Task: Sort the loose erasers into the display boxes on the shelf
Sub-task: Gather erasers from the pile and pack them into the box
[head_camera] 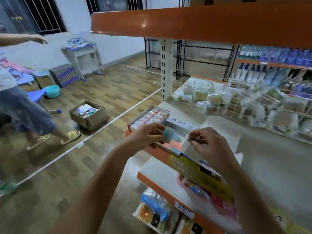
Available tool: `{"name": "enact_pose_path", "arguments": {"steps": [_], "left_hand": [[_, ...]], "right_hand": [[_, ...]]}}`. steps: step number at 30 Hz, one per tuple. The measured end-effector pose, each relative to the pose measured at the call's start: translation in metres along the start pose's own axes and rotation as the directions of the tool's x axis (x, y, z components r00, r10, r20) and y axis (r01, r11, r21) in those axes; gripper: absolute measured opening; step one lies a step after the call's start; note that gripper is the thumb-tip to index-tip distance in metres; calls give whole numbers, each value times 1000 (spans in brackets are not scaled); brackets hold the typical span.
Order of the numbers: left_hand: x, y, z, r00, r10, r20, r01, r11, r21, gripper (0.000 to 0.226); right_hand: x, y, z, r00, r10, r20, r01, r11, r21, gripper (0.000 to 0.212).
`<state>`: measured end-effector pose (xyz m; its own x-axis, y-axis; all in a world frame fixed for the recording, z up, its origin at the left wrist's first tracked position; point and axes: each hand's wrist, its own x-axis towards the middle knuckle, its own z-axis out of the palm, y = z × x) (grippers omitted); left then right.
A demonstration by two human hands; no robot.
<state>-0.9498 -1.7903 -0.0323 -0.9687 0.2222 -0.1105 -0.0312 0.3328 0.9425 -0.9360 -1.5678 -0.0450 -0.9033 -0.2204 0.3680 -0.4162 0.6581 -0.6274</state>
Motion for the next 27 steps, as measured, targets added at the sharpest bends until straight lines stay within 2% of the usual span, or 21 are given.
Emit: {"name": "enact_pose_path", "arguments": {"steps": [6, 9, 13, 21, 27], "left_hand": [[70, -5, -8, 994, 13, 105, -45, 950, 309, 26], [96, -4, -3, 985, 1, 172, -90, 853, 515, 28], [123, -1, 2, 947, 35, 320, -242, 731, 638, 30], [149, -1, 8, 806, 64, 588, -469, 675, 570, 27], [158, -5, 8, 731, 44, 681, -556, 617, 557, 27]], "right_hand": [[23, 18, 0, 995, 101, 27, -99, 993, -62, 18], [27, 24, 1, 985, 166, 43, -161, 983, -88, 20], [25, 28, -2, 965, 263, 17, -259, 958, -118, 19], [11, 27, 2, 892, 452, 24, -437, 874, -210, 14], [4, 21, 13, 855, 519, -8, -510, 838, -192, 13]]}}
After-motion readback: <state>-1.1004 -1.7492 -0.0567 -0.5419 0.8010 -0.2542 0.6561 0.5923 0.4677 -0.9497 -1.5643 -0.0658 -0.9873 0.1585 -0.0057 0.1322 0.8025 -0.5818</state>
